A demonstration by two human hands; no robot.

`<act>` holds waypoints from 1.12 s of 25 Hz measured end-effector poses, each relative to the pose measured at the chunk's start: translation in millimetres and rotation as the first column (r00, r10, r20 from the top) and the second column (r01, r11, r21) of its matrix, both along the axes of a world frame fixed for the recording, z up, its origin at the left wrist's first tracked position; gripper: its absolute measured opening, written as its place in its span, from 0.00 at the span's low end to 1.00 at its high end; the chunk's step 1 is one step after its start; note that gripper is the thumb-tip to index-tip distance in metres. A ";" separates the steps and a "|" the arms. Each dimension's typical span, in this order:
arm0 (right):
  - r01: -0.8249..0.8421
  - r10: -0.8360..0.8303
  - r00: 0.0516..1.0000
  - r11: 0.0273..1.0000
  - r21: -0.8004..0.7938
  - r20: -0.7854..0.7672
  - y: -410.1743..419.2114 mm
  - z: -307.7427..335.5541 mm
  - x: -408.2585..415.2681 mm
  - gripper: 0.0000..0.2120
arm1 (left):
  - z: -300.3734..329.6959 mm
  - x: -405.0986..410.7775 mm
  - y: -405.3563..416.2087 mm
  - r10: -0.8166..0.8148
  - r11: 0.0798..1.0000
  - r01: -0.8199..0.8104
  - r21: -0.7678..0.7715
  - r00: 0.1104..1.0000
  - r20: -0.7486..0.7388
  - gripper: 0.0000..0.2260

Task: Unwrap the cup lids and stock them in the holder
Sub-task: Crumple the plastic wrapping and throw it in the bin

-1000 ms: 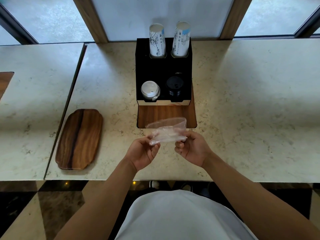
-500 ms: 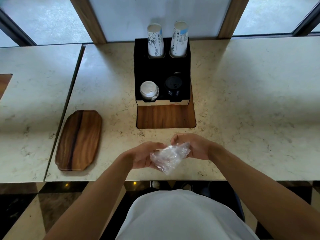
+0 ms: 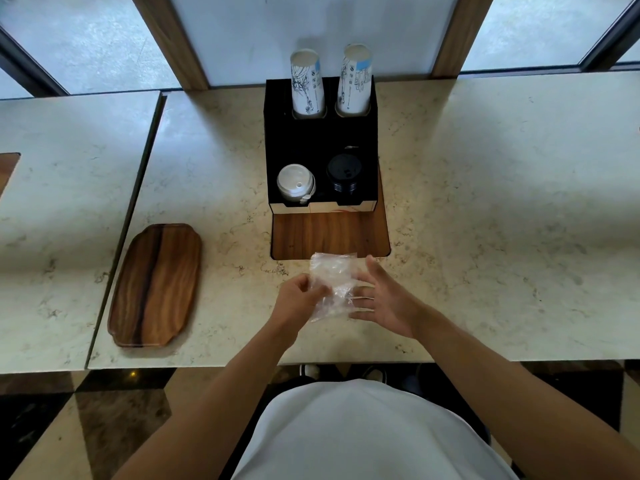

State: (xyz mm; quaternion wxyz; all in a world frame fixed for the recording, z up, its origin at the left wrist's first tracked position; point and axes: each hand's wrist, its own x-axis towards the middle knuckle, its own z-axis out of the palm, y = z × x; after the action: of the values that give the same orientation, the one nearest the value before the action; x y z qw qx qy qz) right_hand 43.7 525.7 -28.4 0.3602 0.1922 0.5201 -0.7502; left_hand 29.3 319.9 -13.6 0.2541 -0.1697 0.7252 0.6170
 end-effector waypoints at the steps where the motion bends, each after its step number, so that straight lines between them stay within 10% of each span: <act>1: -0.027 0.027 0.999 1.000 0.008 -0.025 -2.5 -1.3 2.8 0.45 | 0.1 1.1 2.8 -0.004 0.999 0.002 -0.051 0.999 -0.044 0.03; 8: 0.025 -0.006 0.992 0.987 0.161 -0.122 -17.3 0.3 -0.2 0.13 | 4.8 2.4 9.8 -0.074 0.993 0.060 -0.101 0.988 -0.137 0.03; 18: 0.029 0.002 0.990 0.975 0.220 -0.138 -6.2 9.2 -3.9 0.15 | 3.5 1.5 -5.0 -0.109 0.973 0.101 0.209 0.994 0.024 0.13; 28: 0.128 -0.140 0.989 0.974 -0.185 -0.055 -2.2 3.6 -0.8 0.12 | 4.3 -1.0 -8.2 0.002 0.761 -0.274 0.587 0.907 0.421 0.16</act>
State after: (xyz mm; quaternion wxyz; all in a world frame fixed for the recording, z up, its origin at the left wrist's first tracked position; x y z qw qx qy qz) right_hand 42.9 523.5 -24.8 0.3068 0.1677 0.4476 -0.8230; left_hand 28.3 311.7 -9.3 0.3902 -0.2491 0.3926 0.7947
